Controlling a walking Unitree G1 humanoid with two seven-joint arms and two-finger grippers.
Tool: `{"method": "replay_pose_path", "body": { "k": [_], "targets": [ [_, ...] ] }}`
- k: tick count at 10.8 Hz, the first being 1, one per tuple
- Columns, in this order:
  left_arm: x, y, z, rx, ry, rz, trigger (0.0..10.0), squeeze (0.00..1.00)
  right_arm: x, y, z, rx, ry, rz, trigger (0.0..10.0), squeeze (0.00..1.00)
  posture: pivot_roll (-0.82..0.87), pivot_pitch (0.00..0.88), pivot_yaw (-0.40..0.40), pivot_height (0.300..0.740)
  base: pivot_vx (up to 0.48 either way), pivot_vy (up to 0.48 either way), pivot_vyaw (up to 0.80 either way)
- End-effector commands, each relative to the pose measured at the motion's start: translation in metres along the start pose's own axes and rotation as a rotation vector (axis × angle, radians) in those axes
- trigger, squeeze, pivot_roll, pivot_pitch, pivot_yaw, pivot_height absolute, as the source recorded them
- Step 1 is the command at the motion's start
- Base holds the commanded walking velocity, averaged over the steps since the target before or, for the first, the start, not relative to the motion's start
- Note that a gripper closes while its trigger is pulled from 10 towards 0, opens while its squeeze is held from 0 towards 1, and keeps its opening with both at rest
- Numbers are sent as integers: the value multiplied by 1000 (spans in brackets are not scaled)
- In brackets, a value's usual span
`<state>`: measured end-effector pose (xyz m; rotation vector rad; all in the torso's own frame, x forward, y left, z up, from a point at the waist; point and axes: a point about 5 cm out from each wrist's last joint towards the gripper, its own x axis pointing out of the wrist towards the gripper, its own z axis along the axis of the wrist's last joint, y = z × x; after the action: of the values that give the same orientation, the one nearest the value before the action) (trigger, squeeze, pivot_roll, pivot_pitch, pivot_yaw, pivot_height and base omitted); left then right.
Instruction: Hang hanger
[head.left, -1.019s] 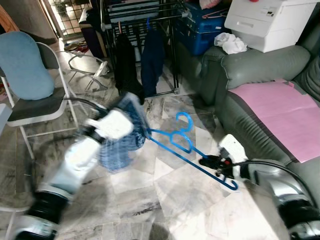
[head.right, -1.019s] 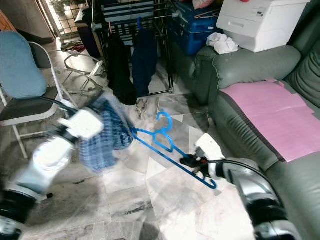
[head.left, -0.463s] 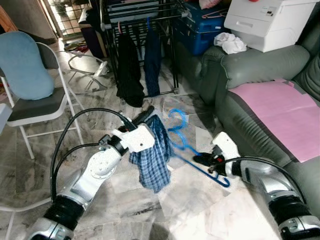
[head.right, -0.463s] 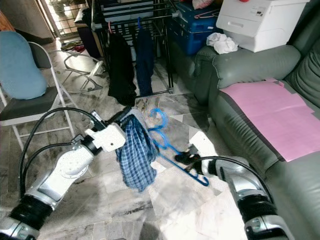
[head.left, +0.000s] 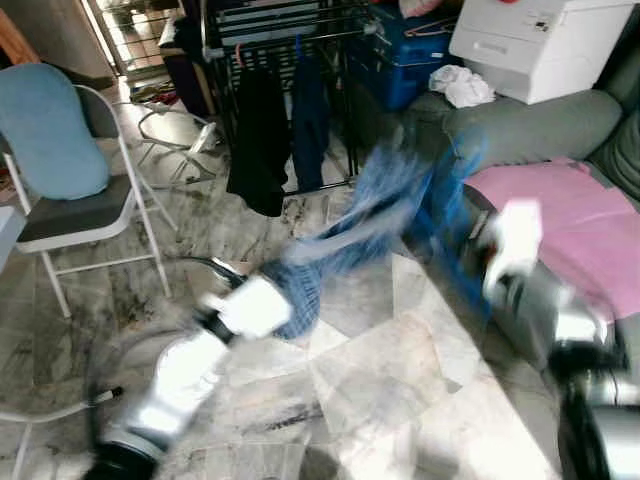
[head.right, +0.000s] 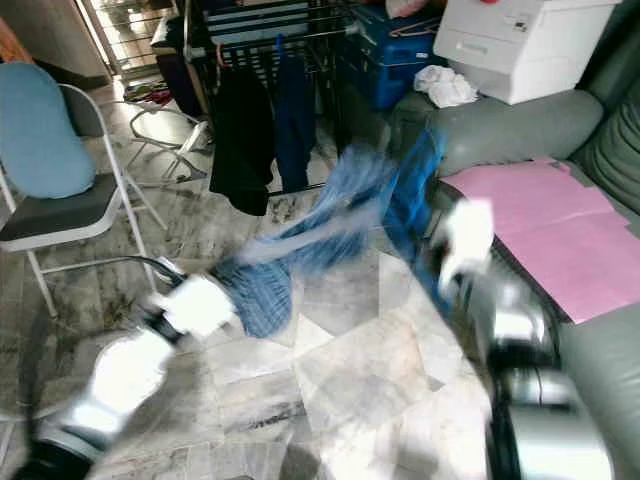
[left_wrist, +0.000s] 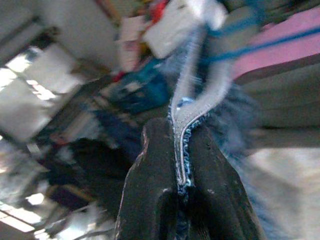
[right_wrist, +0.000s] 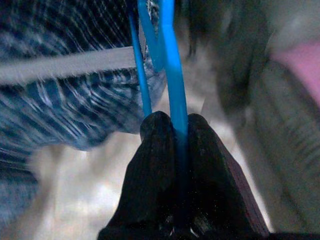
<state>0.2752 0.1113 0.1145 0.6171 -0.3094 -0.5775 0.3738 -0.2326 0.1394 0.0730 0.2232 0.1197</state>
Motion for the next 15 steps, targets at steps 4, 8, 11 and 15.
{"method": "replay_pose_path", "body": {
  "k": [4, 8, 11, 15],
  "targets": [
    [50, -66, 11, -164, 22, -310, 10000, 0, 30, 98, 85, 231, -332, 189, 10000, 0, -76, 0, 63, 740, 0, 0, 0],
    [64, -93, 20, -264, 20, -371, 10000, 282, 21, 143, 70, 90, -384, 390, 10000, 0, -93, 0, 66, 740, 0, 0, 0],
    [52, -97, 11, -265, 32, -382, 10000, 1000, 9, 132, 38, -42, -346, 412, 10000, 0, -97, 0, 72, 740, 0, 0, 0],
    [24, -72, -9, -270, 30, -229, 10000, 1000, -7, 107, 9, -142, -336, 329, 10000, 0, -94, 0, 88, 740, 0, 0, 0]
  ]
}}
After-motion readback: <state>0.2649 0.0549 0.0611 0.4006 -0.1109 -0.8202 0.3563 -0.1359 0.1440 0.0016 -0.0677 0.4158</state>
